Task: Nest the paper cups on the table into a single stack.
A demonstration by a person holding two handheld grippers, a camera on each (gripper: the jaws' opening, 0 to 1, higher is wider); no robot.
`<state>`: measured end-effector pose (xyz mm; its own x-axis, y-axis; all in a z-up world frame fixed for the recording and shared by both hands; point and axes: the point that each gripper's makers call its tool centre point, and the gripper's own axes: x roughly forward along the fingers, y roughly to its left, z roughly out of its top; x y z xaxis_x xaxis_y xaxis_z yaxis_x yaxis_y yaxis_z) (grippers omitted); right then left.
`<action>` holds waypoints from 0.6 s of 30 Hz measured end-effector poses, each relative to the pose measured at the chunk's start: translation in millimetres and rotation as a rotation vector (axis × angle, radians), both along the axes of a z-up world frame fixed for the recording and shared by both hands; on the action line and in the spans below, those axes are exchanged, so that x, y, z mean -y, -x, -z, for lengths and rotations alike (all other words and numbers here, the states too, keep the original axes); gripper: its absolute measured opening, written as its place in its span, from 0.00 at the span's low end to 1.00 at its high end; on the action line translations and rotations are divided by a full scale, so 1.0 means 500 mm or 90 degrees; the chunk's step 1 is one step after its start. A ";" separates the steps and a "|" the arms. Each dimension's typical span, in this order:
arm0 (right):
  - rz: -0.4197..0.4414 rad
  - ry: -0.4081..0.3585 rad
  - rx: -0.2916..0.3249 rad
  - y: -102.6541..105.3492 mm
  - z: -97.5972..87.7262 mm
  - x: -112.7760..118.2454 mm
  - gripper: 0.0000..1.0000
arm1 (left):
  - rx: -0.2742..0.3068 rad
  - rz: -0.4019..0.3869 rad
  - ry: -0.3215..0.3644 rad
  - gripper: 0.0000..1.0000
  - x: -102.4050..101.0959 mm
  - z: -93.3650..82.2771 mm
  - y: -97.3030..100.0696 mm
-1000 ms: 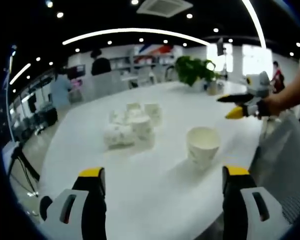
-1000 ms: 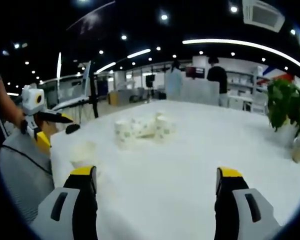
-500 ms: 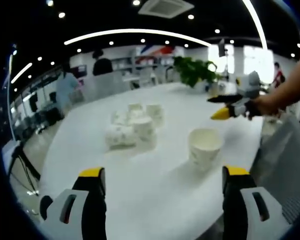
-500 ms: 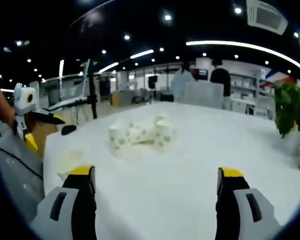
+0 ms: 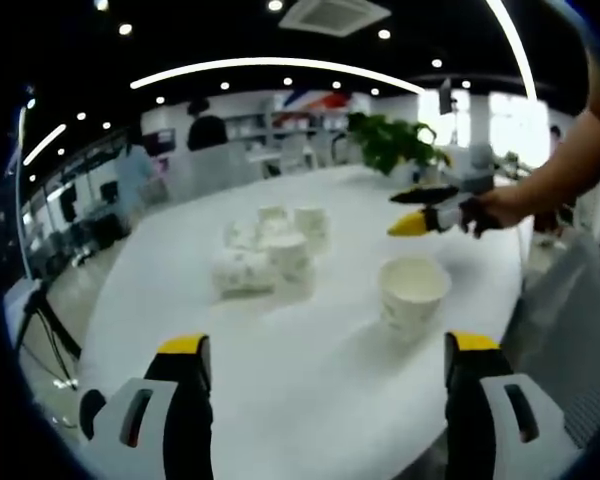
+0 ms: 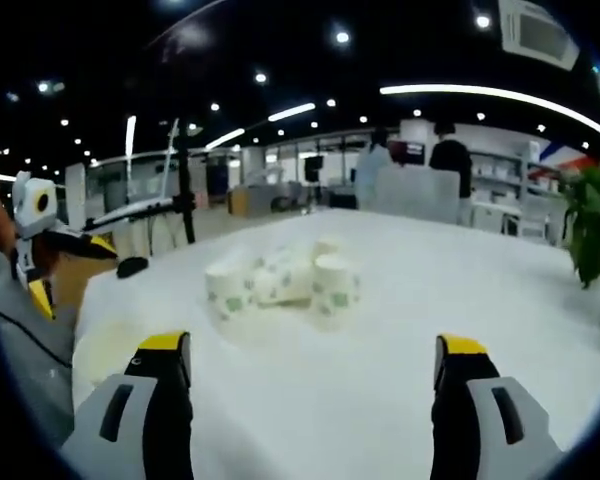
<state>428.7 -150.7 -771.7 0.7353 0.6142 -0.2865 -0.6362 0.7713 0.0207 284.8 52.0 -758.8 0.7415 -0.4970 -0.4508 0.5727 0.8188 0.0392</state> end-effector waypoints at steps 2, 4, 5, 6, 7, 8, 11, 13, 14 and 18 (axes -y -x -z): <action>0.000 -0.003 -0.002 -0.009 0.001 -0.005 1.00 | 0.001 0.001 -0.001 0.95 0.000 0.000 0.000; 0.000 -0.003 -0.001 -0.019 0.000 -0.010 0.99 | 0.000 0.000 -0.001 0.94 -0.002 0.003 -0.001; 0.001 -0.006 -0.003 -0.026 -0.001 -0.013 0.99 | 0.000 -0.001 0.000 0.94 -0.003 0.004 -0.002; 0.001 -0.008 -0.003 -0.030 -0.002 -0.016 0.99 | 0.000 -0.002 0.000 0.94 -0.004 0.004 -0.003; 0.001 -0.008 -0.002 -0.034 -0.003 -0.019 0.99 | -0.001 -0.002 0.000 0.94 -0.004 0.006 -0.003; 0.000 -0.010 -0.002 -0.040 -0.004 -0.024 0.99 | -0.001 -0.001 0.000 0.94 -0.004 0.006 -0.003; -0.003 -0.008 0.001 -0.054 -0.008 -0.035 0.99 | -0.002 0.001 0.000 0.94 -0.004 0.008 -0.002; -0.007 -0.007 0.002 -0.064 -0.008 -0.045 0.98 | -0.004 0.002 0.000 0.94 -0.004 0.009 -0.001; -0.009 -0.006 0.004 -0.073 -0.006 -0.049 0.98 | -0.004 0.003 0.000 0.94 -0.004 0.009 -0.001; -0.014 -0.001 0.004 -0.099 0.003 -0.063 0.97 | -0.002 0.003 0.001 0.93 -0.005 0.007 0.000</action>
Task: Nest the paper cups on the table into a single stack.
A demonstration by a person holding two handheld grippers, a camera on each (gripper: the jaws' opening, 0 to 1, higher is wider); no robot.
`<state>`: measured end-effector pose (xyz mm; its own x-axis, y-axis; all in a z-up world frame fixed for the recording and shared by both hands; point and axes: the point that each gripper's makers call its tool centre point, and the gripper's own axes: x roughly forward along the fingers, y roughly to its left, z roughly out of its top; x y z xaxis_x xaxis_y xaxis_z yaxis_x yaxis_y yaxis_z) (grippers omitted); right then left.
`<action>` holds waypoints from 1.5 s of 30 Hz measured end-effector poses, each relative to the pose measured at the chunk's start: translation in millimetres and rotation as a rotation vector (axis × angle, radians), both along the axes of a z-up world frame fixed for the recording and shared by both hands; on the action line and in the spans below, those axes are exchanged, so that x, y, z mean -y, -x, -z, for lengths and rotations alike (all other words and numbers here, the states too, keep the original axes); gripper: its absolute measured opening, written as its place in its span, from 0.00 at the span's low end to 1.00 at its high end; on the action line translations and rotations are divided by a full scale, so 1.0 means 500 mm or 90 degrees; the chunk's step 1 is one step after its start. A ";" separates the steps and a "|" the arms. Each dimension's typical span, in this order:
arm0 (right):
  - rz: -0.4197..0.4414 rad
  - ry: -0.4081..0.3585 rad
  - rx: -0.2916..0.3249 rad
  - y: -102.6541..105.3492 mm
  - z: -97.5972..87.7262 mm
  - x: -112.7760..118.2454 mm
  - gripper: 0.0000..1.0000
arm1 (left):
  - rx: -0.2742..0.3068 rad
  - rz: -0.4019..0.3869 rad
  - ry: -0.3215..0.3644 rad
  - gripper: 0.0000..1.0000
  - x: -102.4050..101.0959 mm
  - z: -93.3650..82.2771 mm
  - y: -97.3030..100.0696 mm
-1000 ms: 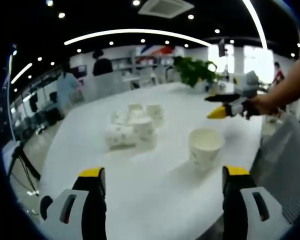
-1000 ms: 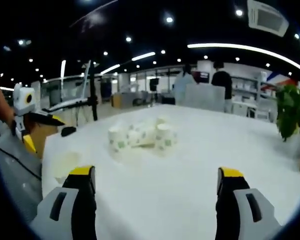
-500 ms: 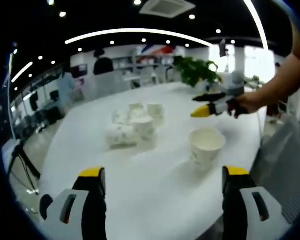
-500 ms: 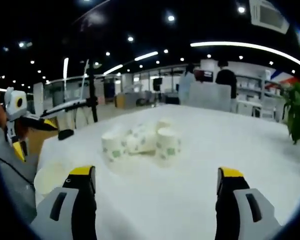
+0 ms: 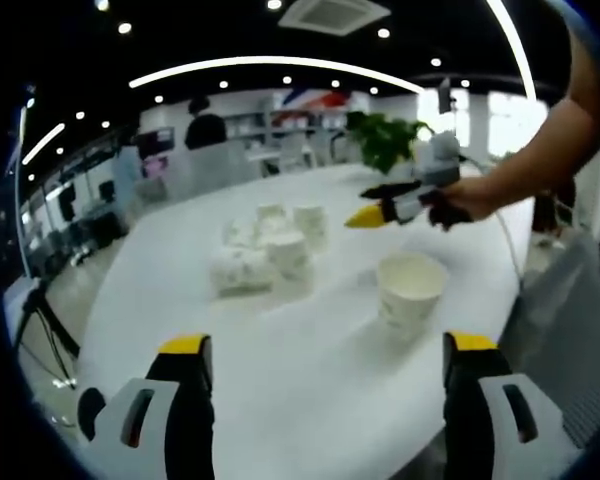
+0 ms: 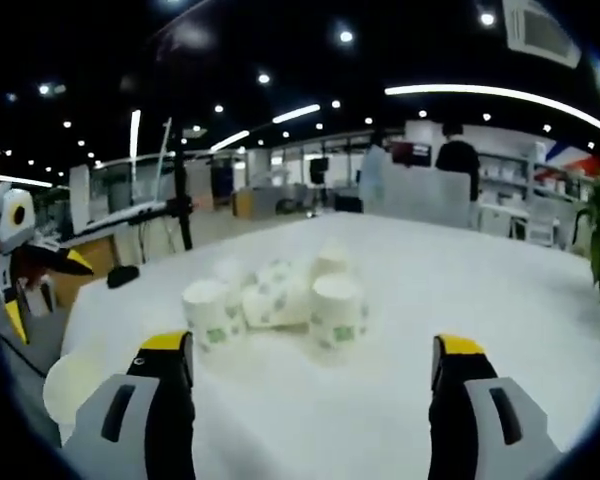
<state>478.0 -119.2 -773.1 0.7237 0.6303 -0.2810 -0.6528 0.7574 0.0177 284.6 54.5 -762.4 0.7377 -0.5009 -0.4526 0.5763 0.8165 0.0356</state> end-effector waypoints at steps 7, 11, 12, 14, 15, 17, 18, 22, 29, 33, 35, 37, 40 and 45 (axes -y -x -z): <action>0.001 0.003 -0.007 -0.038 0.010 -0.021 0.95 | 0.002 -0.004 0.003 0.92 -0.005 -0.002 -0.003; 0.005 0.001 -0.010 -0.062 0.007 -0.027 0.93 | 0.002 -0.004 0.004 0.92 -0.006 -0.001 -0.004; 0.004 0.001 -0.009 -0.069 0.007 -0.030 0.93 | 0.001 -0.005 0.005 0.92 -0.007 -0.001 -0.004; 0.002 0.003 -0.009 -0.082 0.010 -0.034 0.92 | 0.002 -0.006 0.005 0.92 -0.008 -0.001 -0.005; 0.001 0.004 -0.009 -0.087 0.011 -0.036 0.92 | 0.002 -0.006 0.005 0.92 -0.008 0.000 -0.006; 0.000 0.008 -0.012 -0.098 0.016 -0.040 0.91 | 0.001 -0.005 0.004 0.92 -0.008 0.001 -0.005; -0.001 0.008 -0.013 -0.102 0.018 -0.041 0.91 | 0.000 -0.004 0.003 0.92 -0.007 0.002 -0.005; -0.007 0.013 -0.015 -0.114 0.023 -0.050 0.90 | -0.001 -0.004 0.001 0.91 -0.006 0.003 -0.004; -0.007 0.021 -0.028 -0.131 0.046 -0.052 0.84 | -0.005 -0.002 -0.003 0.91 -0.007 0.007 -0.009; -0.013 0.045 -0.047 -0.141 0.071 -0.048 0.75 | -0.003 -0.003 -0.003 0.90 -0.007 0.008 -0.012; -0.012 0.045 -0.051 -0.149 0.077 -0.048 0.73 | -0.005 -0.002 -0.003 0.90 -0.006 0.009 -0.013; -0.009 0.039 -0.056 -0.154 0.077 -0.049 0.71 | -0.005 -0.001 -0.003 0.90 -0.004 0.010 -0.015; 0.000 0.035 -0.061 -0.167 0.083 -0.048 0.63 | -0.006 0.000 -0.005 0.89 -0.003 0.011 -0.017; 0.002 0.033 -0.064 -0.168 0.083 -0.051 0.50 | -0.008 0.001 -0.006 0.89 -0.001 0.013 -0.019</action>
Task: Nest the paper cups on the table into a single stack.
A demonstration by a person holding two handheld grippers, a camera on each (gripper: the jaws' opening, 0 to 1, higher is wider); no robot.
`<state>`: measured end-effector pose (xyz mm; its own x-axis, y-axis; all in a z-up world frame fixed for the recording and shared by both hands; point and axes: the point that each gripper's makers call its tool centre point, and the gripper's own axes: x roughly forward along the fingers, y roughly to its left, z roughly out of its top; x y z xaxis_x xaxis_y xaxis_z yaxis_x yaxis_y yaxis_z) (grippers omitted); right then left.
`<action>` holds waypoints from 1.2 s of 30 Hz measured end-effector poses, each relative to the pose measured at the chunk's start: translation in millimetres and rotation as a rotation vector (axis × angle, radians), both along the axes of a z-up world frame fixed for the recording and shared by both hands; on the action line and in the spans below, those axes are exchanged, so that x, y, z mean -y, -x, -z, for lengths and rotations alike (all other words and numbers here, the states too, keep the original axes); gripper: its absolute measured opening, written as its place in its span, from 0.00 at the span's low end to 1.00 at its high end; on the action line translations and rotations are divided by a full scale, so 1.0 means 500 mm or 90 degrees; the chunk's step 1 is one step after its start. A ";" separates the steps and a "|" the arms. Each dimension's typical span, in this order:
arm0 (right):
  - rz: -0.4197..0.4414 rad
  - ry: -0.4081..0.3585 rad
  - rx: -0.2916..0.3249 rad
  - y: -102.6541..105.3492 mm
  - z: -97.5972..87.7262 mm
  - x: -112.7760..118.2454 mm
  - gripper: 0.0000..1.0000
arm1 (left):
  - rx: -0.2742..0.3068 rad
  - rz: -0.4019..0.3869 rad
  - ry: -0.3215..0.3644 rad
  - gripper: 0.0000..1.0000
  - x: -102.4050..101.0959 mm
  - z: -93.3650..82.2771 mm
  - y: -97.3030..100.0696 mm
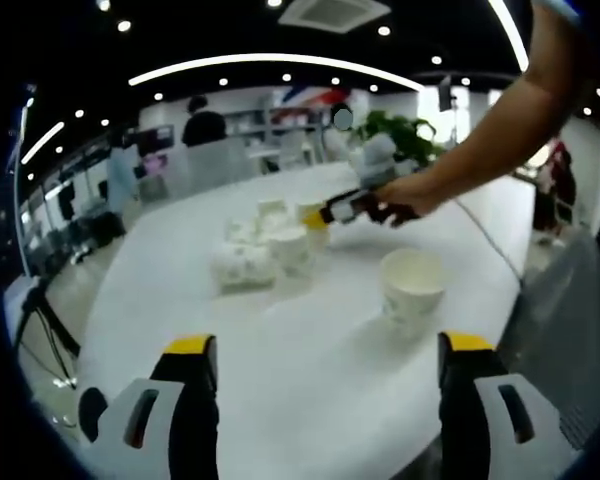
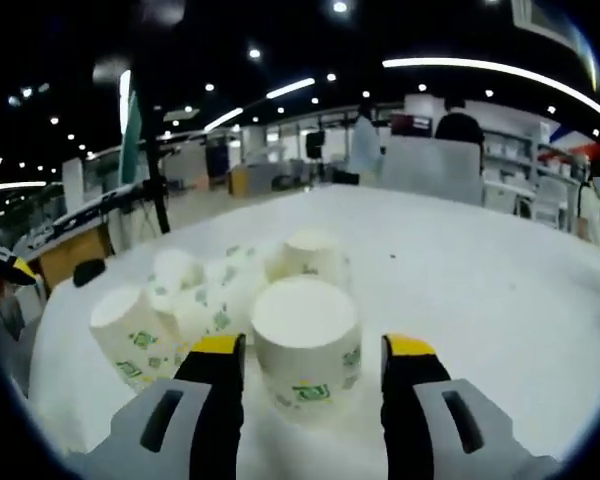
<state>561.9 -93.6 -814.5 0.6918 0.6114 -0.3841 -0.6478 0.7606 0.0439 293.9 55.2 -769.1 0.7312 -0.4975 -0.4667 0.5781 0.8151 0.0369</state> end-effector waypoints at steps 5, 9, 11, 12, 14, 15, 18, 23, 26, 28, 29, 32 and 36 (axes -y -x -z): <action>-0.007 0.009 -0.001 0.007 0.000 -0.003 0.40 | 0.000 -0.001 0.000 0.89 -0.003 0.001 -0.002; -0.010 0.015 -0.002 0.011 0.000 -0.004 0.38 | 0.000 -0.002 -0.001 0.88 -0.006 -0.001 -0.001; -0.009 0.014 -0.002 0.013 -0.003 -0.003 0.38 | -0.001 -0.001 -0.001 0.88 -0.006 -0.001 0.000; -0.008 0.013 -0.002 0.012 -0.005 -0.003 0.38 | -0.001 -0.002 -0.001 0.88 -0.007 -0.001 0.000; -0.007 0.012 0.000 0.014 -0.010 -0.002 0.38 | -0.001 -0.001 -0.002 0.88 -0.008 -0.002 0.001; -0.008 0.011 0.001 0.013 -0.012 -0.002 0.38 | -0.001 -0.001 -0.003 0.88 -0.008 -0.003 0.001; -0.009 0.010 0.003 0.010 -0.013 -0.001 0.38 | -0.002 -0.001 -0.004 0.88 -0.009 -0.004 0.003; -0.008 0.010 0.004 0.011 -0.015 -0.001 0.38 | -0.001 -0.002 -0.006 0.88 -0.011 -0.005 0.004; -0.010 0.011 0.005 0.014 -0.019 -0.003 0.37 | -0.001 -0.002 -0.007 0.88 -0.013 -0.004 0.005; -0.010 0.013 0.007 0.014 -0.020 -0.002 0.37 | 0.000 -0.002 -0.007 0.88 -0.014 -0.004 0.006; -0.009 0.012 0.006 0.014 -0.020 0.000 0.37 | 0.000 -0.002 -0.007 0.88 -0.015 -0.004 0.006; -0.011 0.015 0.008 0.015 -0.024 0.001 0.37 | 0.001 -0.002 -0.007 0.88 -0.015 -0.004 0.007; -0.014 0.015 0.013 0.012 -0.033 0.004 0.37 | 0.002 0.000 -0.007 0.88 -0.015 -0.002 0.008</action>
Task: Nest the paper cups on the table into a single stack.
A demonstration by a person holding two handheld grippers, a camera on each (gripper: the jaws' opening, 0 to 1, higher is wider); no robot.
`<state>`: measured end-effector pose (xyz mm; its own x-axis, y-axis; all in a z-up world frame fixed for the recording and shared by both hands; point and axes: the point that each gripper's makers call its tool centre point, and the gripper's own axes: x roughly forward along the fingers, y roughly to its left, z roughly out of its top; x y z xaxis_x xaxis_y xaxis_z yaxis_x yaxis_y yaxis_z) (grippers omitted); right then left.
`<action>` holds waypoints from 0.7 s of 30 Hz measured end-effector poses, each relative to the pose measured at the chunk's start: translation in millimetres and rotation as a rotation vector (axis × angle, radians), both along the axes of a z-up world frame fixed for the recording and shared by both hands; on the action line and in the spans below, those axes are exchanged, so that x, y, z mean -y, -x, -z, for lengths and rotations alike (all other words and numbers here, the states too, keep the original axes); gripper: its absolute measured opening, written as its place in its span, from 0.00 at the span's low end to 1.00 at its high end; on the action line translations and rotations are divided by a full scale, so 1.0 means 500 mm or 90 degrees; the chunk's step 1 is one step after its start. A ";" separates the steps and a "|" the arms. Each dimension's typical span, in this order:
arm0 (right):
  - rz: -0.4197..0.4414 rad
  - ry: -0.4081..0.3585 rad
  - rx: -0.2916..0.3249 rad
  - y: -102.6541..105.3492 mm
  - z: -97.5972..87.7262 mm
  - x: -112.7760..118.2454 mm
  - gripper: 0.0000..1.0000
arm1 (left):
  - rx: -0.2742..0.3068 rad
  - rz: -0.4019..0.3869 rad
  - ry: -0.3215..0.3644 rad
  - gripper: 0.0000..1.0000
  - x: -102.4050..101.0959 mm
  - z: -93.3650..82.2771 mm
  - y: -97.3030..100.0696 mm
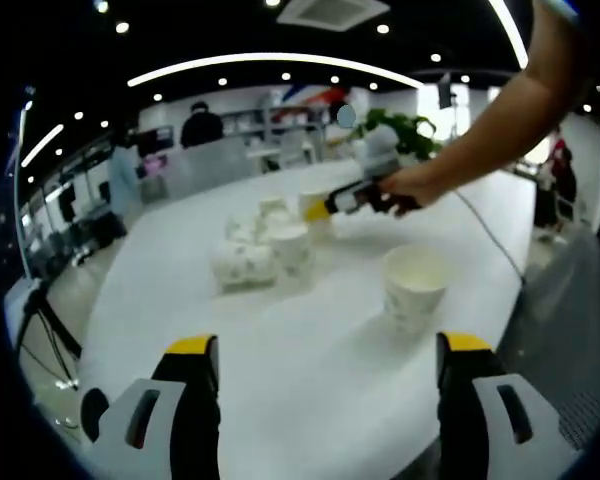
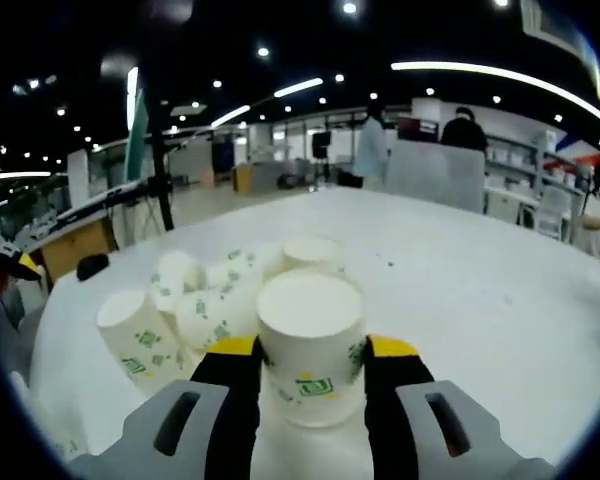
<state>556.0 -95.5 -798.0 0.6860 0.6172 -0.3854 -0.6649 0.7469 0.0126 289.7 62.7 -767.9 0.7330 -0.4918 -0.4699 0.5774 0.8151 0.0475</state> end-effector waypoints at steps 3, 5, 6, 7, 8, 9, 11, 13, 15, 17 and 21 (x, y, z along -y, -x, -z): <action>-0.001 -0.001 0.005 -0.007 -0.006 0.004 0.37 | 0.001 0.001 0.000 0.88 0.000 0.001 0.001; 0.000 -0.002 0.006 -0.011 -0.009 0.006 0.37 | 0.001 0.002 0.000 0.88 0.001 0.002 0.002; 0.000 -0.002 0.006 -0.011 -0.010 0.006 0.37 | 0.001 0.002 -0.001 0.88 0.001 0.003 0.001; 0.000 -0.002 0.007 -0.012 -0.013 0.007 0.37 | 0.001 0.002 0.000 0.88 0.001 0.004 0.002; 0.001 -0.002 0.007 -0.013 -0.015 0.008 0.37 | 0.001 0.003 -0.001 0.88 0.001 0.005 0.001; 0.001 -0.003 0.009 -0.015 -0.018 0.009 0.37 | 0.001 0.003 -0.001 0.88 0.001 0.006 0.001; -0.001 -0.002 0.012 -0.017 -0.025 0.009 0.37 | 0.001 0.003 -0.002 0.87 0.001 0.008 0.001; -0.002 -0.002 0.016 -0.017 -0.036 0.010 0.37 | 0.001 0.003 -0.003 0.88 0.001 0.010 0.000; -0.003 -0.003 0.021 -0.018 -0.048 0.011 0.37 | 0.001 0.004 -0.003 0.88 0.001 0.010 0.000; -0.002 -0.004 0.024 -0.021 -0.059 0.013 0.37 | 0.001 0.004 -0.004 0.88 0.002 0.010 0.000; -0.004 -0.005 0.028 -0.030 -0.071 0.018 0.37 | 0.001 0.003 -0.004 0.88 0.003 0.008 0.000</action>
<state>570.9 -104.7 -762.6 0.6983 0.6244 -0.3499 -0.6694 0.7429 -0.0102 289.6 61.0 -771.7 0.7316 -0.4924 -0.4715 0.5812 0.8119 0.0540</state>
